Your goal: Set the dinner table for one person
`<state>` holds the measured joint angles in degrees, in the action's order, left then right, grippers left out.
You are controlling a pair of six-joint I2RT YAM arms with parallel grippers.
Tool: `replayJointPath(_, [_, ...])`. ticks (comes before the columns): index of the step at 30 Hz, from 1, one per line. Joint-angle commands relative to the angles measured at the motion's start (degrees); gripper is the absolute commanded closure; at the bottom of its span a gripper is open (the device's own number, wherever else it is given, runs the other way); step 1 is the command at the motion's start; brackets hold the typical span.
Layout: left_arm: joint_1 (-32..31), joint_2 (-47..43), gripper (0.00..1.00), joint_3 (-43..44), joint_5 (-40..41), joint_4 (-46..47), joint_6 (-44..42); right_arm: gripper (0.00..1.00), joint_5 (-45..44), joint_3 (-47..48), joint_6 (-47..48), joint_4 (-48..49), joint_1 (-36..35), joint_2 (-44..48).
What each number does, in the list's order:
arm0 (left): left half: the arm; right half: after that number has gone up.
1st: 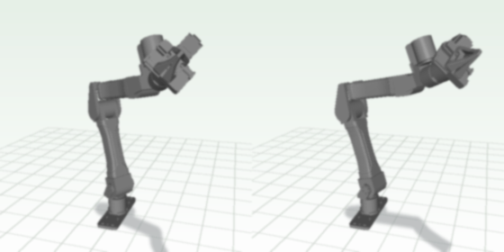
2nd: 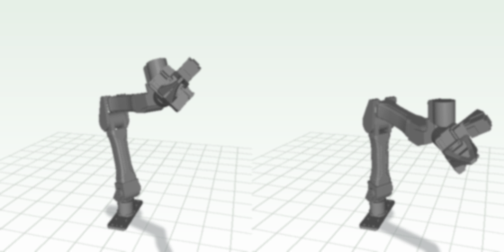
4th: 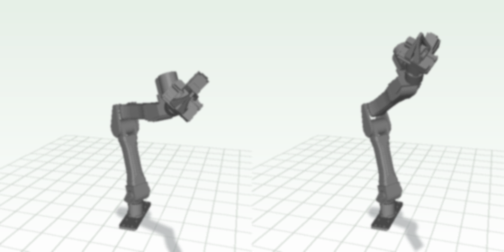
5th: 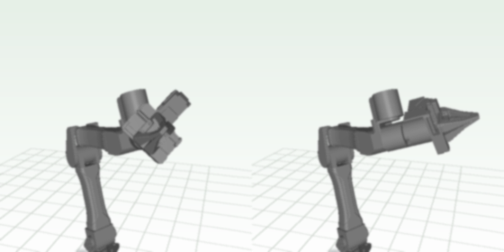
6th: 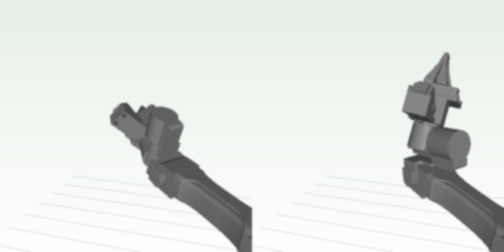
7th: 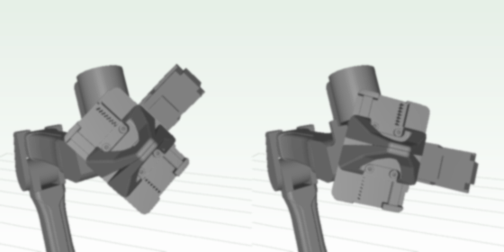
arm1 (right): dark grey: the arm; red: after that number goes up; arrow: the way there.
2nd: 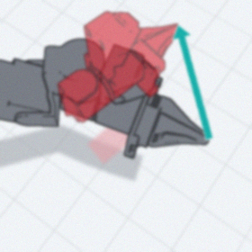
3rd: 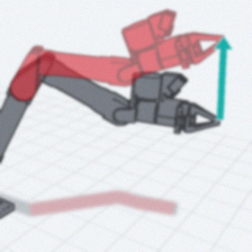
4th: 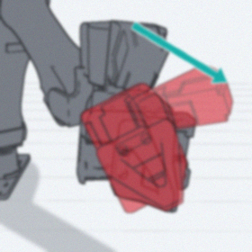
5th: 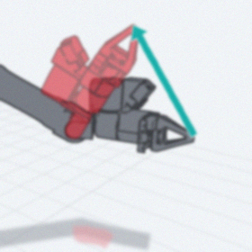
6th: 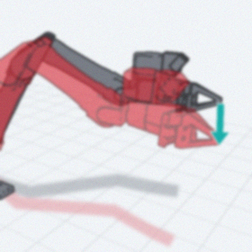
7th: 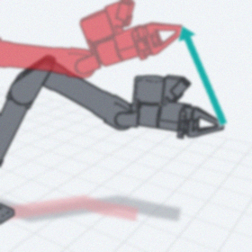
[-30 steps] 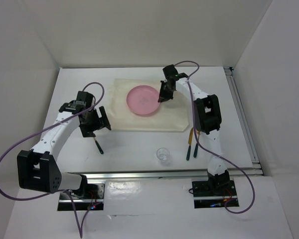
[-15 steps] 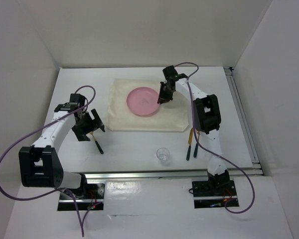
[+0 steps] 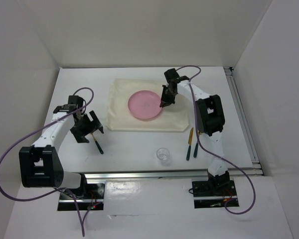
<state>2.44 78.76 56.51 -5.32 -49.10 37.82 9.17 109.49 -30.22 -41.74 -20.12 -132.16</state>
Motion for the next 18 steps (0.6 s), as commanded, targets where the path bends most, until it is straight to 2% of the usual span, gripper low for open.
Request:
replayJointPath(1, [0.5, -0.4, 0.0, -0.8, -0.8, 1.3, 0.0, 0.97, -0.7, -2.0, -0.8, 1.2, -0.4, 5.0])
replayJointPath(6, [0.5, -0.9, 0.0, -2.7, -0.3, 3.0, 0.5, 0.75, -0.2, -2.0, -2.0, 1.7, -0.4, 5.0])
replayJointPath(7, [0.5, -0.9, 0.0, -3.3, -0.3, 3.7, 0.5, 0.69, -0.2, -2.0, -2.0, 1.7, -0.4, 5.0])
replayJointPath(8, [0.5, -0.9, 0.0, -4.1, -0.3, 4.7, 0.5, 0.57, -0.2, -2.0, -2.0, 1.7, -0.4, 5.8])
replayJointPath(10, [0.5, -0.4, 0.0, -5.2, 0.4, 6.0, 2.0, 0.47, -0.7, -2.5, -2.0, 1.7, -1.0, 6.6])
replayJointPath(12, [0.5, 0.2, 0.0, -5.8, 0.4, 6.7, 3.0, 0.31, -1.9, -2.5, -2.0, 1.7, -1.0, 8.1])
replayJointPath(13, [0.5, 0.3, 0.02, -6.3, 1.1, 6.7, 4.4, 0.3, -1.9, -2.5, -1.4, 1.7, -1.0, 8.7])
replayJointPath(14, [0.5, -0.4, 0.04, -7.2, 1.7, 7.7, 5.0, 0.23, -3.3, -2.5, -1.4, 1.2, -1.0, 10.2])
replayJointPath(18, [0.5, -0.5, 0.09, -8.8, 3.6, 10.2, 7.5, 0.22, -5.6, -5.0, -0.3, 1.2, -1.0, 15.2])
